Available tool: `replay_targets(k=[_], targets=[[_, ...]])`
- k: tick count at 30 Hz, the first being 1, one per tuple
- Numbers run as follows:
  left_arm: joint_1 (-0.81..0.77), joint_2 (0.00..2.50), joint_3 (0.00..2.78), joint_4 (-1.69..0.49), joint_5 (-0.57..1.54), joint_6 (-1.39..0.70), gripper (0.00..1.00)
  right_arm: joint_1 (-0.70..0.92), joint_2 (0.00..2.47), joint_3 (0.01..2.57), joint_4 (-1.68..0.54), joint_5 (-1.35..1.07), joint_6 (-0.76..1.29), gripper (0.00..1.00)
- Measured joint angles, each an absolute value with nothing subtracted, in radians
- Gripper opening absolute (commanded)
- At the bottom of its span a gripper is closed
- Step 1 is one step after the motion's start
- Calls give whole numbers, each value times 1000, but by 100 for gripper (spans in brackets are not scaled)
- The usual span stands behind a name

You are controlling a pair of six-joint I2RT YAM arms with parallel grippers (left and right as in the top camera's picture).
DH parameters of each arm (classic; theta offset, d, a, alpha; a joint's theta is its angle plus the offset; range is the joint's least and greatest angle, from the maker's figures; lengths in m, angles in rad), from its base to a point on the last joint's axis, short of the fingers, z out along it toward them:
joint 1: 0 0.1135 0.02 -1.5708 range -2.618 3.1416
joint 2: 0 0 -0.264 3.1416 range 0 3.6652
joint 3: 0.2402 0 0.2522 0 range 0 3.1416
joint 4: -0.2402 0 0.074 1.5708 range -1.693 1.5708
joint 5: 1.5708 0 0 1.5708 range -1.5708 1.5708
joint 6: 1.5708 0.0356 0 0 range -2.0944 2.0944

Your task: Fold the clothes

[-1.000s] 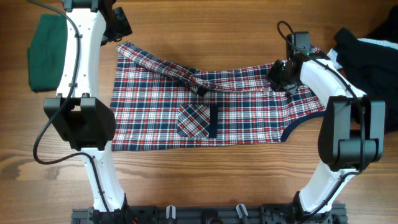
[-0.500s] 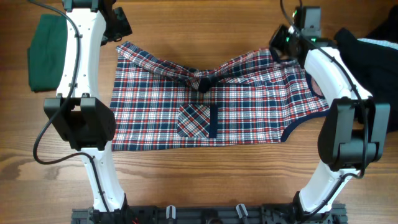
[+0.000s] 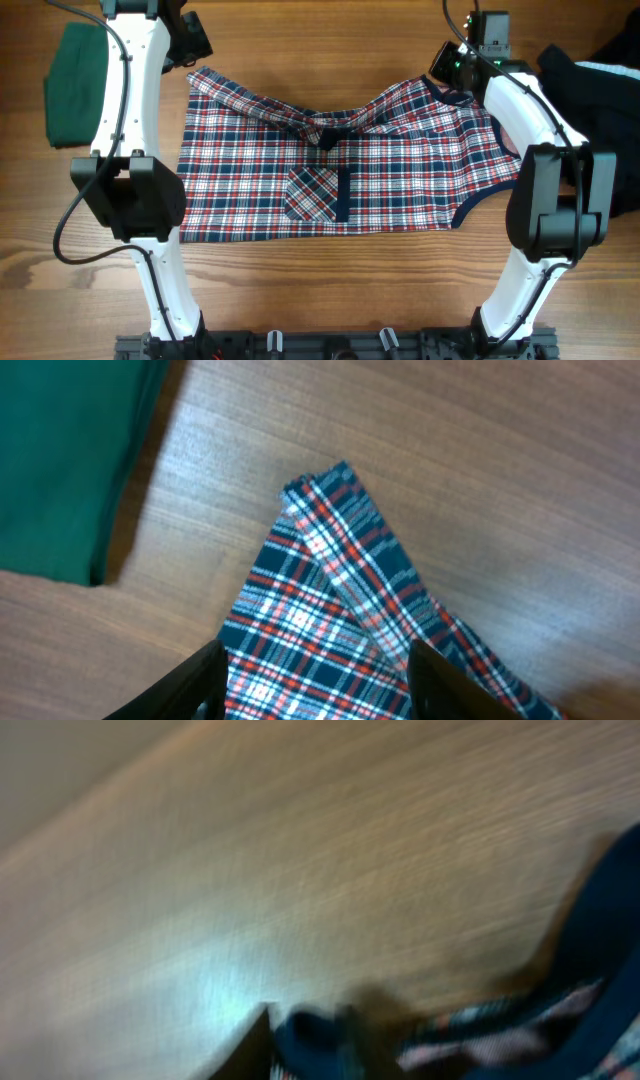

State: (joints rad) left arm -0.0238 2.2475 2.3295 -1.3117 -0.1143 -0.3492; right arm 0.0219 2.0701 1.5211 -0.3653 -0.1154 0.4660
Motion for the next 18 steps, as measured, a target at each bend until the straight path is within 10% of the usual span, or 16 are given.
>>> replay_targets(k=[7, 18], targets=[[-24, 2247, 2329, -1449, -106, -349, 60, 24, 2028, 1522, -606, -262, 328, 69], [-24, 2247, 2329, -1369, -51, -311, 60, 39, 1972, 1522, -618, -239, 102, 69]])
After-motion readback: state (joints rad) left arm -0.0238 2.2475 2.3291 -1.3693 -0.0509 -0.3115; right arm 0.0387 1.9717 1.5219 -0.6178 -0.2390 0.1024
